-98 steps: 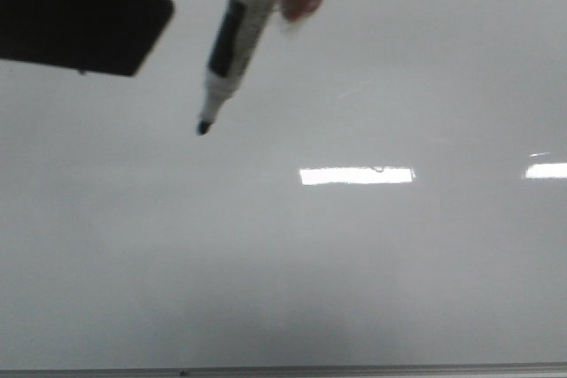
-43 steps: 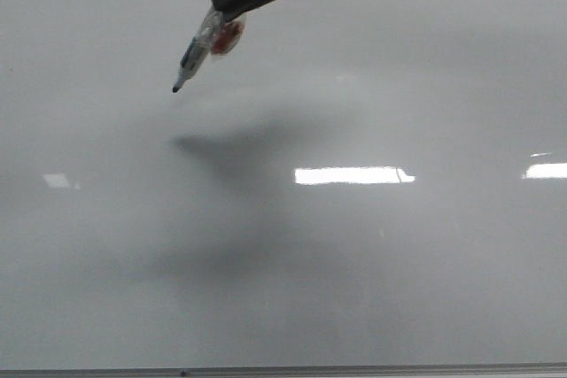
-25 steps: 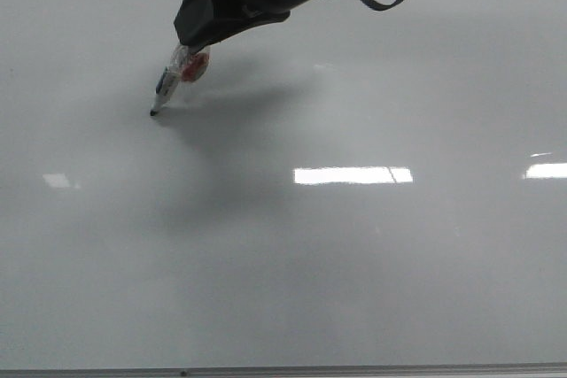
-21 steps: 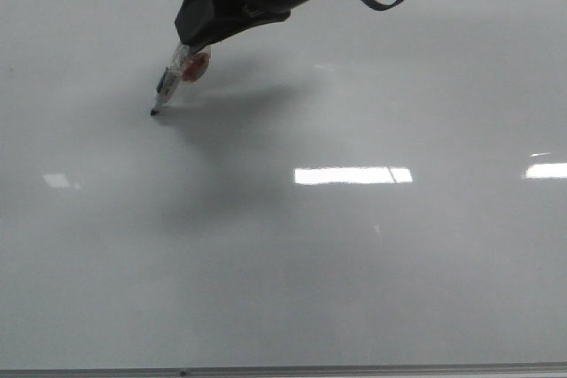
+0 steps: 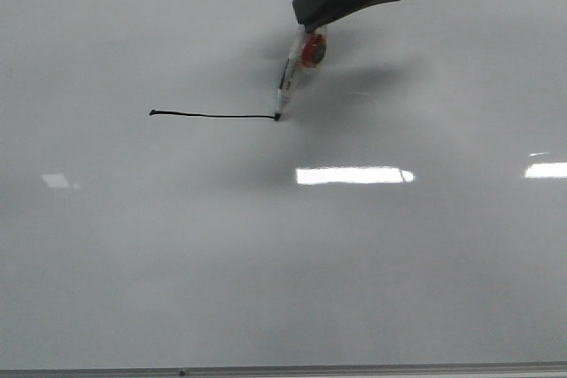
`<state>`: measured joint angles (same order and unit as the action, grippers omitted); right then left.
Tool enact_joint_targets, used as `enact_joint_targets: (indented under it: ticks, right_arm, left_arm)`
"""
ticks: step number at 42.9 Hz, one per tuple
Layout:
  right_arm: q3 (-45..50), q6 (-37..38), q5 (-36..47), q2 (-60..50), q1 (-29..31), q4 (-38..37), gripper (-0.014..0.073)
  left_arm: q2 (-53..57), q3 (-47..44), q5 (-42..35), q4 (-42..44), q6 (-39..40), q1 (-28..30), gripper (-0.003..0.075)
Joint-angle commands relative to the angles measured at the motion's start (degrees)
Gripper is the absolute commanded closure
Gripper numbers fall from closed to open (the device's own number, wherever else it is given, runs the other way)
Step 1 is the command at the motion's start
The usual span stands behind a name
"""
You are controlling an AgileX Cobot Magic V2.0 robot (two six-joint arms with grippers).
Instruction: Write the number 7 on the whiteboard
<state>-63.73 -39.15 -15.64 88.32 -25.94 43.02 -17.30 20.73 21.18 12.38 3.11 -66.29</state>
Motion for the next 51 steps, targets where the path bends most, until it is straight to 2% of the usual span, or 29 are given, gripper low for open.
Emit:
enact_joint_targets:
  ticks: [1, 14, 22, 30, 33, 37, 40, 47, 51]
  right_arm:
    - [0.1, -2.3, 3.7, -1.9, 0.0, -1.1, 0.0654]
    - [3.6, -2.3, 10.1, 4.9, -6.0, -1.0, 0.0654]
    - [3.6, -2.3, 9.1, 7.5, -8.1, -1.0, 0.0654]
    - [3.2, -5.5, 1.1, -3.1, -13.7, -1.1, 0.0654]
    - [2.4, -8.1, -4.9, -7.1, -15.3, -1.1, 0.0654]
    - [-0.3, -9.3, -13.1, -10.7, -16.1, -1.1, 0.0654]
    - [-2.8, -10.2, -18.7, -12.1, -16.1, -1.1, 0.0654]
    - [-7.4, -10.4, -26.3, -12.3, -16.2, -1.1, 0.0654]
    - [-8.2, -10.4, -28.1, -12.4, -16.4, -1.1, 0.0654]
  left_arm:
    - [-0.3, 1.5, -4.2, -0.3, 0.5, 0.0, 0.0741]
    - [-0.3, 1.5, -4.2, -0.3, 0.5, 0.0, 0.0741]
    - [-0.3, 1.5, -4.2, -0.3, 0.5, 0.0, 0.0741]
    - [-0.3, 1.5, -4.7, -0.3, 0.5, 0.0, 0.0741]
    - [-0.3, 1.5, -5.5, -0.4, 0.5, 0.0, 0.0741]
    - [-0.4, 1.5, -6.8, -1.0, 0.5, 0.0, 0.0741]
    - [-1.2, 2.6, -5.0, -1.3, 2.6, 0.0, 0.0741]
    - [-6.2, 7.2, -1.6, -1.3, 6.3, 0.0, 0.0736]
    - [-9.9, 9.0, -1.4, -1.3, 6.3, 0.0, 0.0657]
